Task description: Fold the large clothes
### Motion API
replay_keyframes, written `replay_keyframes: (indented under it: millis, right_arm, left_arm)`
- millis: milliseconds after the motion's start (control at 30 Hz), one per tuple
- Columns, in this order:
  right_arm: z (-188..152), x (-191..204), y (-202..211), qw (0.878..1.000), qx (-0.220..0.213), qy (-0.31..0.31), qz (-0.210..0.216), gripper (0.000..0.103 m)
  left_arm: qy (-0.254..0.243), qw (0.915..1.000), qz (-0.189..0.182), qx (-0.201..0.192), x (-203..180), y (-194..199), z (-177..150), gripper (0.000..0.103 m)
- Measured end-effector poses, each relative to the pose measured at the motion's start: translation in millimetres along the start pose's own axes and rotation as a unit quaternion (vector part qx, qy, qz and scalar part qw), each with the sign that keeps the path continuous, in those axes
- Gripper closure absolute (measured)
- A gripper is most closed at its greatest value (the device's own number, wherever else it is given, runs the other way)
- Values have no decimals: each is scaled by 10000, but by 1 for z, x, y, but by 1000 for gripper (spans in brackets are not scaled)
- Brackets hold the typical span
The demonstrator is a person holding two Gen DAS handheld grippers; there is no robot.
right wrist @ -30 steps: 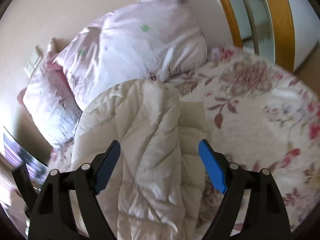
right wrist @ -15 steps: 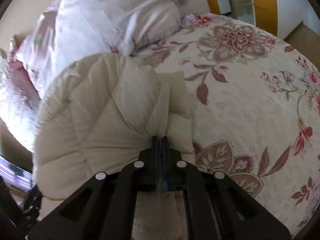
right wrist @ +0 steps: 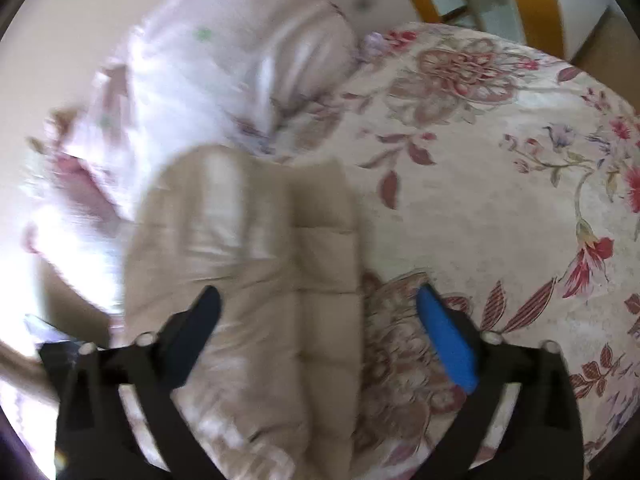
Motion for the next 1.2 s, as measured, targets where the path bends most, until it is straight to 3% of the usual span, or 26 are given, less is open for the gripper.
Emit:
replay_keyframes:
  millis: [100, 233, 433, 867, 1200]
  right_arm:
    - [-2, 10, 10, 9985, 285, 61, 463, 2]
    - [-15, 16, -8, 9942, 958, 356, 346, 2]
    - [-30, 18, -41, 9845, 1647, 217, 558, 2]
    - [-34, 40, -78, 9687, 2025, 53, 1435, 2]
    - [-47, 74, -88, 9550, 2261, 490, 1854, 2]
  left_arm:
    - [325, 9993, -160, 71, 8, -4, 3, 14]
    - [562, 9975, -326, 280, 13, -19, -2, 14]
    - [758, 9946, -553, 439, 11, -33, -4, 14]
    - [969, 9897, -859, 603, 5, -59, 6, 13]
    - [1275, 9826, -1191, 635, 5, -70, 7, 13]
Point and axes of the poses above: each gripper's, at about its wrist camera, not at the fingertips, and y roughly against the way its jaws point, x to its left, z to its top, the point moved 10 cm from there along -y, roughly the way its jaws point, and after that the axes turned 2 degrees about -z, right-handed, at the moved point
